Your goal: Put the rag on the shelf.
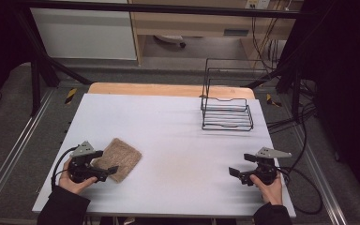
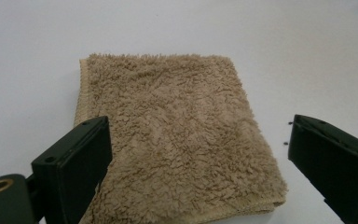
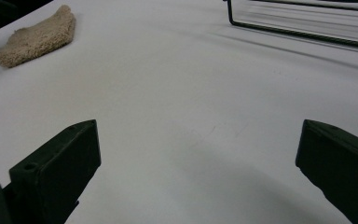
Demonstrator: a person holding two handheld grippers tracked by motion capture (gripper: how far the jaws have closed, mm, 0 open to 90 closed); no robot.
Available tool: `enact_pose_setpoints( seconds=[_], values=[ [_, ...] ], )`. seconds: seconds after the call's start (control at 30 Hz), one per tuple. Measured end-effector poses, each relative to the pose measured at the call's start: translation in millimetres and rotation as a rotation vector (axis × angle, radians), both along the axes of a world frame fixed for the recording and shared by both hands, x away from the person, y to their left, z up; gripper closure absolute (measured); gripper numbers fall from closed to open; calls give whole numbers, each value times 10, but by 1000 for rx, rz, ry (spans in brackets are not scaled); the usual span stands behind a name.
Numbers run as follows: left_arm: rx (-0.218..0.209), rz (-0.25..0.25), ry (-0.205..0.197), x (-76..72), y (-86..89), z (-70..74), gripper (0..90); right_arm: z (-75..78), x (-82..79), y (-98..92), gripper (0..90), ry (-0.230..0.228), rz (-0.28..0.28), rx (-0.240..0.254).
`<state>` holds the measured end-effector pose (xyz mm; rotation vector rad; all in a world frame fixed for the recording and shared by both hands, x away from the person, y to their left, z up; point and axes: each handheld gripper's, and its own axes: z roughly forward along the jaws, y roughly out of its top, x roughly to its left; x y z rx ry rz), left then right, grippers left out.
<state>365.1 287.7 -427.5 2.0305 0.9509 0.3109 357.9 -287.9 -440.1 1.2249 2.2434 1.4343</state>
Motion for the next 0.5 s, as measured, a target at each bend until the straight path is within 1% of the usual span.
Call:
enact_pose_setpoints(
  seconds=[0.27,0.5],
  values=[
    [6,2,-5,-5,-22,9,61,9,-3,-11,5,1,3,-6],
    [9,-9,-12,-8,-69,26,63,11,-14,2,5,4,2,-15]
  ],
)
